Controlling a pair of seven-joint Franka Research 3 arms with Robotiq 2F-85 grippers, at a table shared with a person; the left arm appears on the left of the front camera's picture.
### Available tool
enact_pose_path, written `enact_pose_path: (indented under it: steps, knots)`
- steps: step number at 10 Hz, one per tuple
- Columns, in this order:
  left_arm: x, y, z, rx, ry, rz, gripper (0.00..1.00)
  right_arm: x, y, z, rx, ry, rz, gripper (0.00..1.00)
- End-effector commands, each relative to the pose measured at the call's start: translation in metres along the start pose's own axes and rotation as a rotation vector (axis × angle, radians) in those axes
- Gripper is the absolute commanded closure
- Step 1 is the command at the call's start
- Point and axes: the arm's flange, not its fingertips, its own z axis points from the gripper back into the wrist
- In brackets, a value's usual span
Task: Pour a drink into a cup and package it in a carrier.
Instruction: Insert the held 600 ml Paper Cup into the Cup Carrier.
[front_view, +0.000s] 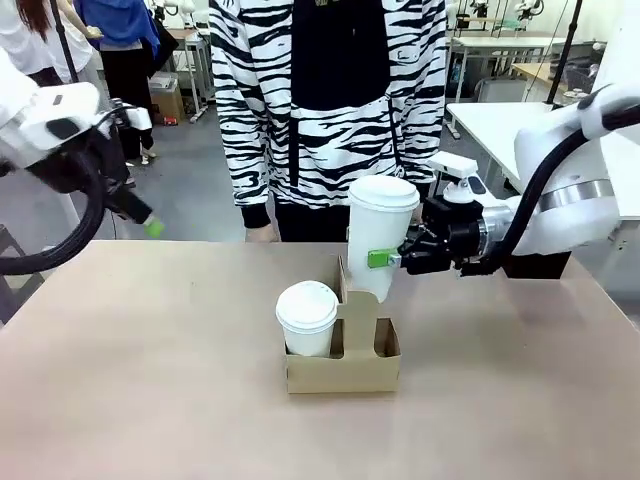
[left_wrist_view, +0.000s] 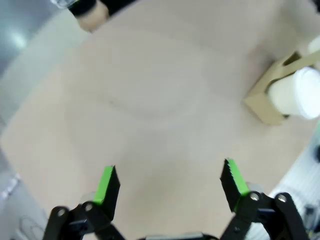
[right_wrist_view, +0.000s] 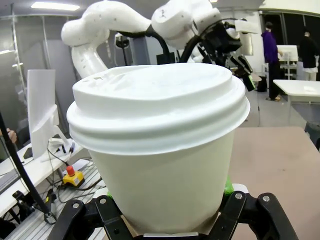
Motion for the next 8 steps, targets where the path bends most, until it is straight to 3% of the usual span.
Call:
enact_pose_path:
  steps: [1,2,3,8]
  knots:
    - [-0.026,0.017,-0.011,-0.077,-0.097,-0.159,0.00,-0.009,-0.006,-0.007,-0.003,-0.016,0.037,0.19]
    - [-0.028,0.018,-0.016,-0.119,-0.085,-0.173,0.00,-0.017,-0.010,-0.007,0.014,-0.026,0.029,0.19]
    - [-0.016,0.013,-0.004,-0.004,-0.028,-0.080,0.05,-0.025,-0.013,-0.008,0.035,-0.028,0.018,0.19]
    - [-0.016,0.013,-0.004,-0.004,-0.028,-0.080,0.05,-0.065,-0.023,-0.009,0.080,0.013,-0.073,0.19]
